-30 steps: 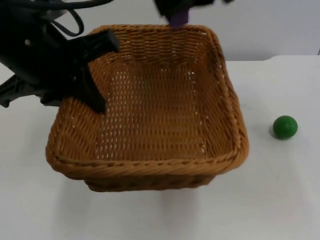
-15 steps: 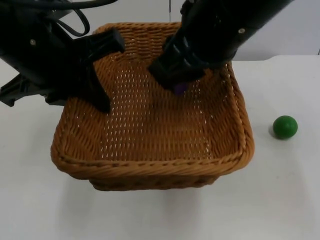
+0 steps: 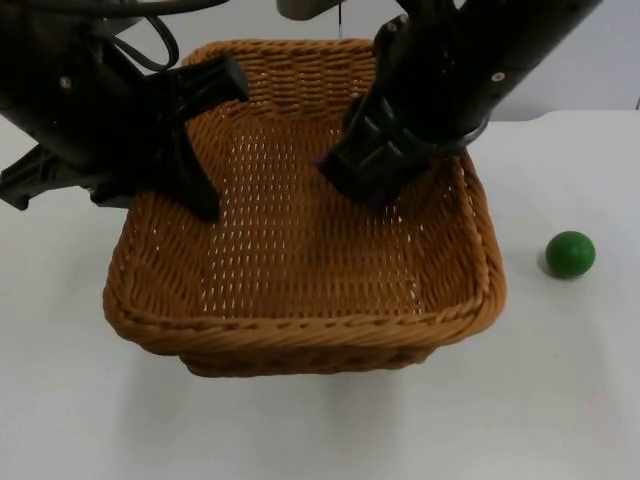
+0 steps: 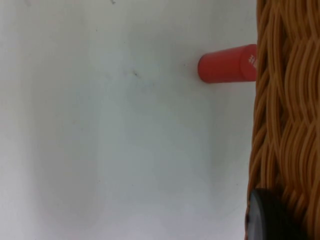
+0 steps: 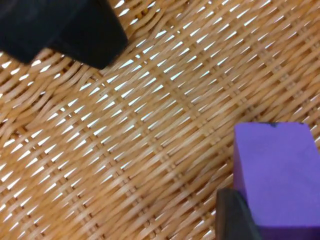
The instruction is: Pick up the basket with the left hand and place the triangular block into the basket with the right hand.
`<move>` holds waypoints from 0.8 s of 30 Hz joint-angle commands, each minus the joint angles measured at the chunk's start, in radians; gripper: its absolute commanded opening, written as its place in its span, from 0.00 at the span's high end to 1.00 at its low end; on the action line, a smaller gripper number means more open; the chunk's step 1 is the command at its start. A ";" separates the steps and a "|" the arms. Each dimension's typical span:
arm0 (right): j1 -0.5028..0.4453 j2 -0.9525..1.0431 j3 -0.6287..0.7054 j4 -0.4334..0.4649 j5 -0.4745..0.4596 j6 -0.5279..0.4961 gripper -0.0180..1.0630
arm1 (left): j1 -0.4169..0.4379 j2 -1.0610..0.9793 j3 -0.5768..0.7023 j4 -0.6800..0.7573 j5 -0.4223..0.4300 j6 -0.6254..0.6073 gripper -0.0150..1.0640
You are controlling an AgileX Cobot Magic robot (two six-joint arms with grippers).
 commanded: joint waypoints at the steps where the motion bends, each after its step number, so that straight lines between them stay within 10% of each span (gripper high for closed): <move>1: 0.008 -0.003 -0.006 -0.004 0.009 -0.004 0.98 | -0.006 -0.017 0.001 -0.025 -0.014 -0.002 0.99; 7: 0.008 -0.003 -0.006 -0.004 0.008 -0.004 0.74 | -0.006 -0.017 0.001 -0.027 -0.012 -0.002 0.99; 14: 0.008 -0.003 -0.006 -0.004 -0.024 -0.012 0.00 | -0.006 -0.017 0.001 -0.028 -0.010 -0.002 0.99; 24: 0.008 -0.003 -0.006 -0.004 -0.045 -0.019 0.02 | -0.006 -0.017 0.001 -0.028 -0.010 -0.002 0.99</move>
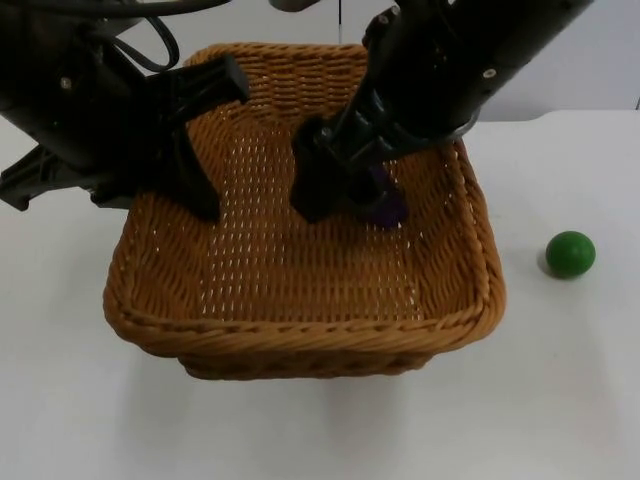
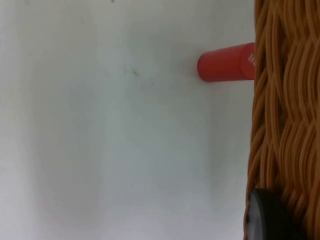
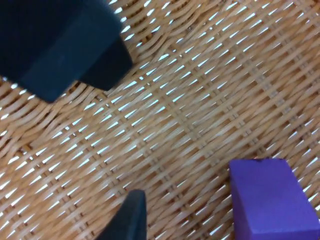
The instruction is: Pick up the basket with the left hand and place the triangular block into the basket with the right hand.
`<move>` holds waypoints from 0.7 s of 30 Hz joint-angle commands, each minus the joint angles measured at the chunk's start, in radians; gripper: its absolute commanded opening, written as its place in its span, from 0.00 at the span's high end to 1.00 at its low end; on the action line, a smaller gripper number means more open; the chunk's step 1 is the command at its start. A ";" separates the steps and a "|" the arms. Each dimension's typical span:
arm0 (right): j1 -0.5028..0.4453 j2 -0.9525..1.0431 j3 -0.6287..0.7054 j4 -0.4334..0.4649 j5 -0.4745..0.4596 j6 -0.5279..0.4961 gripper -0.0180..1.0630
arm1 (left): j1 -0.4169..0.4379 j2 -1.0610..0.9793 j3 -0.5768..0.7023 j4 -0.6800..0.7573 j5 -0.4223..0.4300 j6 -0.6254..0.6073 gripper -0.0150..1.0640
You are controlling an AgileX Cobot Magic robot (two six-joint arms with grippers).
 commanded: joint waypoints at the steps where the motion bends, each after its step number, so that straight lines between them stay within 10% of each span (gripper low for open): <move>1: 0.001 -0.005 -0.006 -0.004 -0.003 -0.010 0.02 | -0.006 -0.017 0.001 -0.028 -0.012 -0.002 0.99; 17: -0.004 -0.266 -0.006 -0.043 0.063 0.027 0.02 | -0.006 -0.017 0.001 -0.026 -0.012 -0.002 0.99; 21: -0.082 -0.375 -0.006 -0.110 -0.017 0.174 0.02 | -0.006 -0.017 0.001 -0.026 -0.010 -0.002 0.99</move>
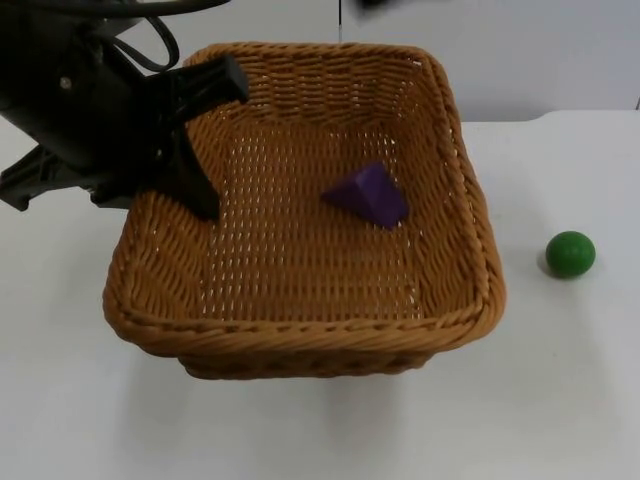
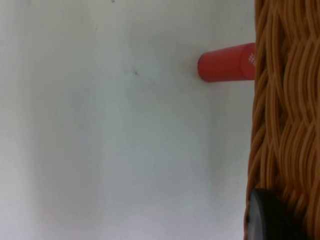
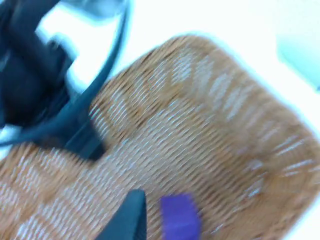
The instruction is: Pick up the basket with the left hand and place the triangular block into the basket with the right hand.
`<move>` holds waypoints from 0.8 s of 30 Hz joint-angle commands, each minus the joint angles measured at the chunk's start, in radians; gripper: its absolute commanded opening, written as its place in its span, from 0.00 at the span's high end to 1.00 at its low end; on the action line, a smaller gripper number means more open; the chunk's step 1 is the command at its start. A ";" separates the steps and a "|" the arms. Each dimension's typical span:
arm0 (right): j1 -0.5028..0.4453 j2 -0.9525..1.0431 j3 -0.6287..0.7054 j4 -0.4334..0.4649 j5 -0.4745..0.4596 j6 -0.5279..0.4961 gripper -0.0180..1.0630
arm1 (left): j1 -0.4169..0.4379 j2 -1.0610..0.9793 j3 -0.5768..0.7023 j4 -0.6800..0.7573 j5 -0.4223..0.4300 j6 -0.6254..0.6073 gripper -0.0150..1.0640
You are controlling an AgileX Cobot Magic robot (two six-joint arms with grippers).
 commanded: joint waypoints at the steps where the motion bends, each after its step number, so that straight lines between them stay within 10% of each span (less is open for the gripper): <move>1: -0.053 -0.054 -0.006 -0.035 -0.043 0.070 0.02 | -0.006 -0.017 0.001 -0.026 -0.010 -0.002 0.99; 14: -0.572 -0.264 -0.006 -0.041 0.061 0.070 0.02 | -0.006 -0.017 0.001 -0.026 -0.011 0.000 0.99; 24: -0.685 -0.330 -0.006 -0.038 0.134 0.021 0.02 | -0.025 -0.015 0.001 -0.029 -0.009 0.007 0.99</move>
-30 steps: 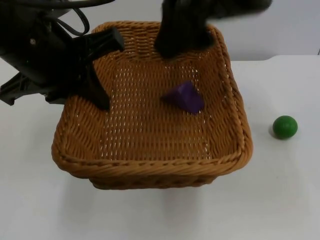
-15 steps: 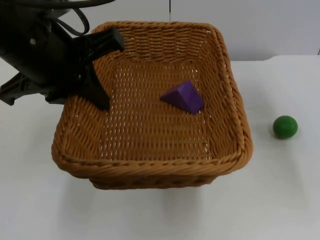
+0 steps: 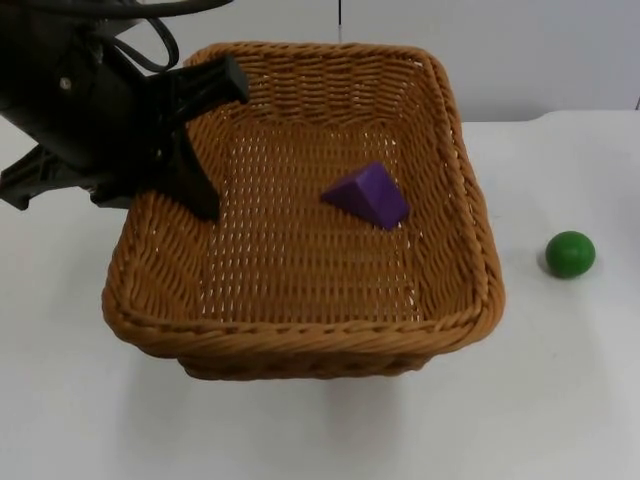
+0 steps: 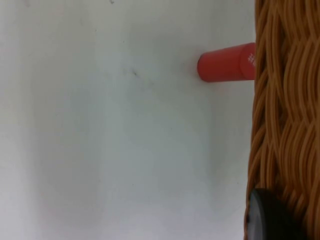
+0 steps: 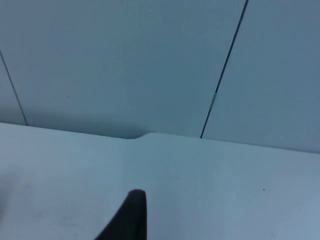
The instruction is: Pick up the basket with the left hand and place the triangular block into the basket with the right hand.
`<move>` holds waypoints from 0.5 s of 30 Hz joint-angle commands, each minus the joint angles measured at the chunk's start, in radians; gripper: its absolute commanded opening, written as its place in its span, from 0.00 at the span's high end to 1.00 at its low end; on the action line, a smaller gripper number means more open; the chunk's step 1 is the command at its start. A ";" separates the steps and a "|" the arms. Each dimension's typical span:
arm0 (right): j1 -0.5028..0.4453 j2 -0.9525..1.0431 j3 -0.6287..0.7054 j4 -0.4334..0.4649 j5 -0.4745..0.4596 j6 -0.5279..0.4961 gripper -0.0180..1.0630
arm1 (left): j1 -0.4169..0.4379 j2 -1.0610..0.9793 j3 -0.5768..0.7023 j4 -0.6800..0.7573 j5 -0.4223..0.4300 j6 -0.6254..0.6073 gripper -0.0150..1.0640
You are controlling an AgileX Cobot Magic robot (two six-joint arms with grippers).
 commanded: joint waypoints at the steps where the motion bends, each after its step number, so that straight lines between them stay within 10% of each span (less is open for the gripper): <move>1: -0.008 -0.014 -0.006 0.003 0.010 -0.014 0.02 | -0.021 -0.015 0.001 -0.029 -0.009 0.000 0.99; 15: -0.008 -0.014 -0.006 0.030 0.039 -0.031 0.02 | -0.200 0.045 0.012 -0.040 -0.143 -0.046 0.99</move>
